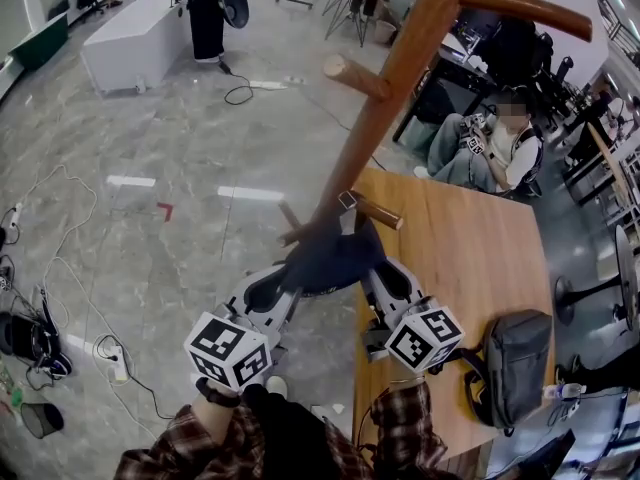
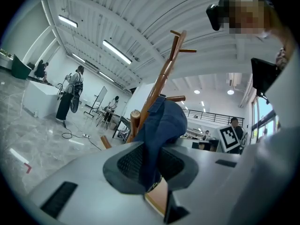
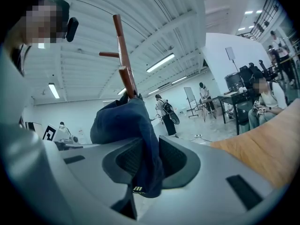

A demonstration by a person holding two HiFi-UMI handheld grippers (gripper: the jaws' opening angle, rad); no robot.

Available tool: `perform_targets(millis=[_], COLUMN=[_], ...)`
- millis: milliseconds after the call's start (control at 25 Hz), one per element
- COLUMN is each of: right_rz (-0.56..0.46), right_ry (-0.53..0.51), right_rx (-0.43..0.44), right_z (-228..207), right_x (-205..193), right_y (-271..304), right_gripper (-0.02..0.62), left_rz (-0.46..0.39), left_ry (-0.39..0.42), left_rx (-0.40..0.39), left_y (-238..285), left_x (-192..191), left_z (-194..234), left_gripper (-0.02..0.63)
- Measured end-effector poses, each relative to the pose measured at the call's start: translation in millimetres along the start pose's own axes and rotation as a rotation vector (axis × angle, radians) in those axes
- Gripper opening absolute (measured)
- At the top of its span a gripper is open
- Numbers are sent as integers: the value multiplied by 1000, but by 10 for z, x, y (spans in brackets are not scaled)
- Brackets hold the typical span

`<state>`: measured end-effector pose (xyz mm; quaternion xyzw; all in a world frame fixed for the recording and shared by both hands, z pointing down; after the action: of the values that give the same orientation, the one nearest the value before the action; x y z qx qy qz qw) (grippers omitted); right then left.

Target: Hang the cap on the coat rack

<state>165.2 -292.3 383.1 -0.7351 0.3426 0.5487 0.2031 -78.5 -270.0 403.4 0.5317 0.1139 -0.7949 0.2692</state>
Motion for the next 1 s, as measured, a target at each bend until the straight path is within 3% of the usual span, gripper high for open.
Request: perform_targets(millis=[400, 720, 1000], right_rz=[-69, -121, -120], right_ry=[-9, -43, -239], right_rx=[28, 22, 77], right_z=[124, 229, 683], right_x=[59, 116, 327], right_y=[-267, -568, -760], right_gripper=[91, 97, 97], left_rz=[-29, -69, -138], left_ry=[-35, -44, -11], left_rx=[-26, -34, -71], left_y=[-272, -539, -727], left_x=[-10, 77, 288], left_z=[-61, -124, -322], left_gripper=[109, 112, 112])
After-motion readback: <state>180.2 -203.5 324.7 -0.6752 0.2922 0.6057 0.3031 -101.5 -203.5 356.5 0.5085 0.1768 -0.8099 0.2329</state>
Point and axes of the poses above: the fingertips, and each gripper's own axes: y forward along the fingers, z to its left, x out of its top, the point moved 10 cm from there along -y, backward along the fingers, and after that the axes turned 10 degrees about x, right-handed, at the moved point
